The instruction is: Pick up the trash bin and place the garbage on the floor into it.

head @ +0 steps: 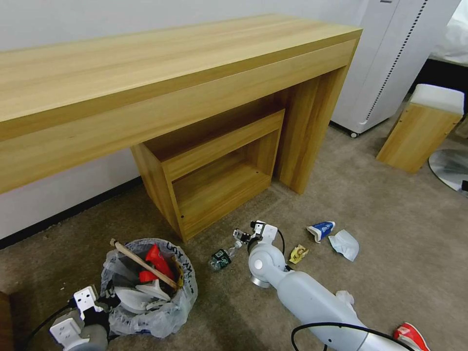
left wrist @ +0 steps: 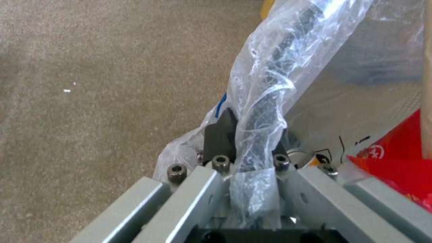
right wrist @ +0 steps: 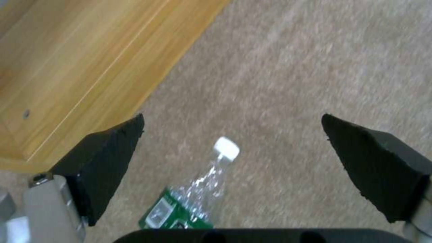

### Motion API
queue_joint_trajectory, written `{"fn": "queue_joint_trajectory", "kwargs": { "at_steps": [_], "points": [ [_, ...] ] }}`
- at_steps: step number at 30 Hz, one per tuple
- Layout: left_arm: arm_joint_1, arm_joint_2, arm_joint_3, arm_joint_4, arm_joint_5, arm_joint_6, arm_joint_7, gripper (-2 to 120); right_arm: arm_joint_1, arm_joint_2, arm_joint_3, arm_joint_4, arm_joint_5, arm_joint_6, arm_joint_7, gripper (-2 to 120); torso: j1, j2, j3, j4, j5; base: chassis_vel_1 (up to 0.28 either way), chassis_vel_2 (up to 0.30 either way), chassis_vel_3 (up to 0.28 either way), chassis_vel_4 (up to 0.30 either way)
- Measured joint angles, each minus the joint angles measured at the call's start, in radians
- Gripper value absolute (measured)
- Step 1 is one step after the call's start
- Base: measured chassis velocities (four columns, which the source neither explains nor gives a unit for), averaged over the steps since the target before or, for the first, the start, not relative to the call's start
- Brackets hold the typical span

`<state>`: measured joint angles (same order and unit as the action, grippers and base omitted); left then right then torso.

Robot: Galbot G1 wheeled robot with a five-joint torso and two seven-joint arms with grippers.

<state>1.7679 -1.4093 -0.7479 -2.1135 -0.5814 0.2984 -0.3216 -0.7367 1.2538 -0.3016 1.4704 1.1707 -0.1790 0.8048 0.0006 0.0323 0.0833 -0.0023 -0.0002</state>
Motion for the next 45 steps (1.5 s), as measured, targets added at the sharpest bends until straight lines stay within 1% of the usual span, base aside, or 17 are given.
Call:
{"fn": "queue_joint_trajectory", "kwargs": {
  "at_steps": [5, 8, 12, 14, 16, 18, 20, 22, 23, 31, 35, 37, 38, 41, 42, 45],
  "points": [
    [-0.002, 0.004, -0.004, 0.003, -0.003, -0.002, 0.0, 0, -0.006, -0.019, 0.001, 0.008, -0.009, 0.008, -0.023, 100, 0.0, 0.0, 0.0, -0.0002, 0.0002, 0.0, 0.0, 0.0, 0.0],
    [-0.002, 0.005, -0.005, 0.003, -0.005, -0.002, 0.0, 0, -0.003, -0.012, 0.001, 0.003, -0.001, 0.008, -0.022, 100, 0.0, 0.0, 0.0, -0.0001, 0.0002, 0.0, 0.0, 0.0, 0.0],
    [-0.002, 0.006, -0.007, 0.001, -0.005, -0.003, 0.0, 0, 0.01, 0.017, 0.0, -0.027, 0.019, 0.0, -0.013, 100, 0.0, 0.0, 0.0, 0.0, 0.0001, 0.0, 0.0, 0.0, 0.0],
    [-0.002, 0.004, -0.009, -0.001, -0.007, -0.003, -0.001, 0, 0.024, 0.05, -0.011, -0.067, 0.028, -0.002, -0.01, 100, 0.0, 0.0, 0.0, 0.0001, 0.0003, 0.0, 0.0, 0.0, 0.0],
    [-0.001, 0.003, -0.009, -0.001, -0.007, -0.004, -0.001, 0, 0.028, 0.058, -0.013, -0.077, 0.031, -0.002, -0.01, 100, 0.0, 0.0, 0.0, 0.0001, 0.0002, 0.0, 0.0, 0.0, 0.0],
    [0.002, 0.0, -0.011, -0.002, -0.007, -0.004, -0.001, 0, 0.04, 0.092, -0.016, -0.128, 0.042, -0.004, -0.009, 100, 0.0, 0.0, 0.0, 0.0002, 0.0002, 0.0, 0.0, 0.0, 0.0],
    [0.003, -0.001, -0.011, -0.002, -0.007, -0.004, -0.001, 0, 0.043, 0.098, -0.016, -0.139, 0.043, -0.004, -0.009, 100, 0.0, 0.0, 0.0, 0.0002, 0.0002, 0.0, 0.0, 0.0, 0.0],
    [0.006, -0.004, -0.012, -0.005, -0.007, -0.005, -0.001, 0, 0.055, 0.121, -0.021, -0.187, 0.056, -0.005, -0.015, 100, 0.0, 0.0, 0.0, 0.0001, 0.0001, 0.0, 0.0, 0.0, 0.0],
    [0.006, -0.004, -0.012, -0.005, -0.007, -0.005, -0.001, 0, 0.055, 0.121, -0.021, -0.187, 0.056, -0.005, -0.015, 100, 0.0, 0.0, 0.0, 0.0001, 0.0001, 0.0, 0.0, 0.0, 0.0],
    [0.017, -0.013, -0.019, -0.015, -0.005, -0.012, -0.001, 0, 0.093, 0.211, -0.005, -0.38, 0.052, -0.005, -0.053, 97, 0.0, 0.0, 0.0, 0.0001, 0.0001, 0.0, 0.0, 0.0, 0.0],
    [0.02, -0.014, -0.022, -0.018, -0.006, -0.013, -0.001, 0, 0.097, 0.226, -0.004, -0.412, 0.044, -0.004, -0.065, 96, 0.0, 0.0, 0.0, 0.0001, 0.0002, 0.0, 0.0, 0.0, 0.0],
    [0.026, -0.016, -0.025, -0.026, -0.007, -0.016, 0.0, 0, 0.107, 0.258, -0.002, -0.476, 0.021, 0.002, -0.092, 92, 0.0, 0.0, 0.0, 0.0002, 0.0003, 0.0, 0.0, 0.0, 0.0],
    [0.026, -0.016, -0.025, -0.026, -0.007, -0.016, 0.0, 0, 0.107, 0.258, -0.002, -0.476, 0.021, 0.002, -0.092, 92, 0.0, 0.0, 0.0, 0.0002, 0.0003, 0.0, 0.0, 0.0, 0.0],
    [0.033, -0.023, -0.024, -0.033, -0.007, -0.018, 0.001, 0, 0.12, 0.279, -0.005, -0.526, 0.004, 0.004, -0.125, 88, 0.0, 0.0, 0.0, 0.0, 0.0001, 0.0, 0.0, 0.0, 0.0],
    [0.033, -0.023, -0.024, -0.033, -0.007, -0.018, 0.001, 0, 0.12, 0.279, -0.005, -0.526, 0.004, 0.004, -0.125, 88, 0.0, 0.0, 0.0, 0.0, 0.0001, 0.0, 0.0, 0.0, 0.0],
    [0.04, -0.028, -0.02, -0.043, -0.004, -0.02, 0.003, 0, 0.136, 0.308, -0.011, -0.583, -0.013, 0.006, -0.159, 87, 0.0, 0.0, 0.0, 0.0001, 0.0001, 0.0, 0.0, 0.0, 0.0]
  ]
}}
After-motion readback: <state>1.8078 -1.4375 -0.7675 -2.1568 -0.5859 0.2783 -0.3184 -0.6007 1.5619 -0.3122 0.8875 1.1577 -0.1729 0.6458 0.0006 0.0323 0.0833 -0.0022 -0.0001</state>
